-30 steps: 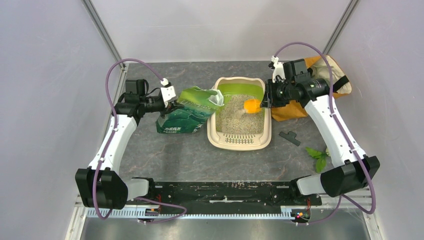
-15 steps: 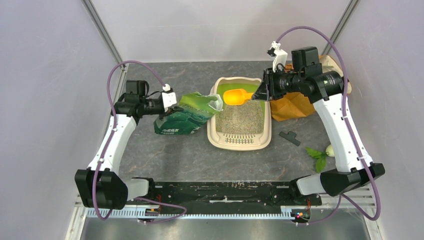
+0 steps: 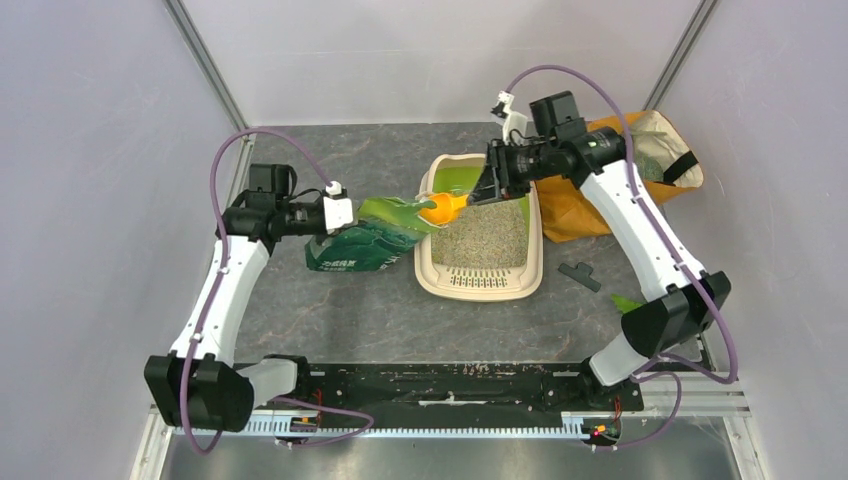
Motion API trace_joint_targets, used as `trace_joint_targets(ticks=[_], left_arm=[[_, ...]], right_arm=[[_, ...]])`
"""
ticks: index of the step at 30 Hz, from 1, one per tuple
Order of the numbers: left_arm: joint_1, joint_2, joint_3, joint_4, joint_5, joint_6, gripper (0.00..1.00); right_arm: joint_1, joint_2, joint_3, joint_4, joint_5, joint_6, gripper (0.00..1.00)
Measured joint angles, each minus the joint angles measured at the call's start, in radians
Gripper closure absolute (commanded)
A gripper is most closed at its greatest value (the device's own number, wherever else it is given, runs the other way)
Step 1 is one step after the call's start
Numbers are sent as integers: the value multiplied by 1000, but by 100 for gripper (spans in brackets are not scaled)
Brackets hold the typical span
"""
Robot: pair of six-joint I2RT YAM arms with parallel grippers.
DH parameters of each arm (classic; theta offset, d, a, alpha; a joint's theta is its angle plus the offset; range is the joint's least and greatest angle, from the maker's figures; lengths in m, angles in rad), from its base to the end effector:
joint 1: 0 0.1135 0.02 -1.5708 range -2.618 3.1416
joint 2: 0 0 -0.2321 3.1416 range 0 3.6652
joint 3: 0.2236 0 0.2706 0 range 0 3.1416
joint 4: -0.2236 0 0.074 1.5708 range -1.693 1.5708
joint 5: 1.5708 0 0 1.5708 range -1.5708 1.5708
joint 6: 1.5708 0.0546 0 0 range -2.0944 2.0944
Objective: Fill the litter box with clean litter
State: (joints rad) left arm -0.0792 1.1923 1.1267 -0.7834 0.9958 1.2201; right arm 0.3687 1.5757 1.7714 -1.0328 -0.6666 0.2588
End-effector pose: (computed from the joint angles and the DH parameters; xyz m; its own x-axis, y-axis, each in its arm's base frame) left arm 0.2655 -0.0670 0.2939 0.3025 0.4883 -0.8186 0.9074 0.1154 0.4041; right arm 0.3111 0.1564 0.3689 -0.8411 -0.1093 -0.5298 -0.4699 0.6330 0.6153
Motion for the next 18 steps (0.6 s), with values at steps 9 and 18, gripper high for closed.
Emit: trace_joint_targets(ticks=[9, 18], left_arm=[[-5, -99, -26, -80, -85, 116, 98], [-5, -192, -143, -105, -148, 197, 98]], right_arm=[[181, 162, 76, 44, 155, 75, 100], [310, 362, 176, 45, 229, 91, 100]])
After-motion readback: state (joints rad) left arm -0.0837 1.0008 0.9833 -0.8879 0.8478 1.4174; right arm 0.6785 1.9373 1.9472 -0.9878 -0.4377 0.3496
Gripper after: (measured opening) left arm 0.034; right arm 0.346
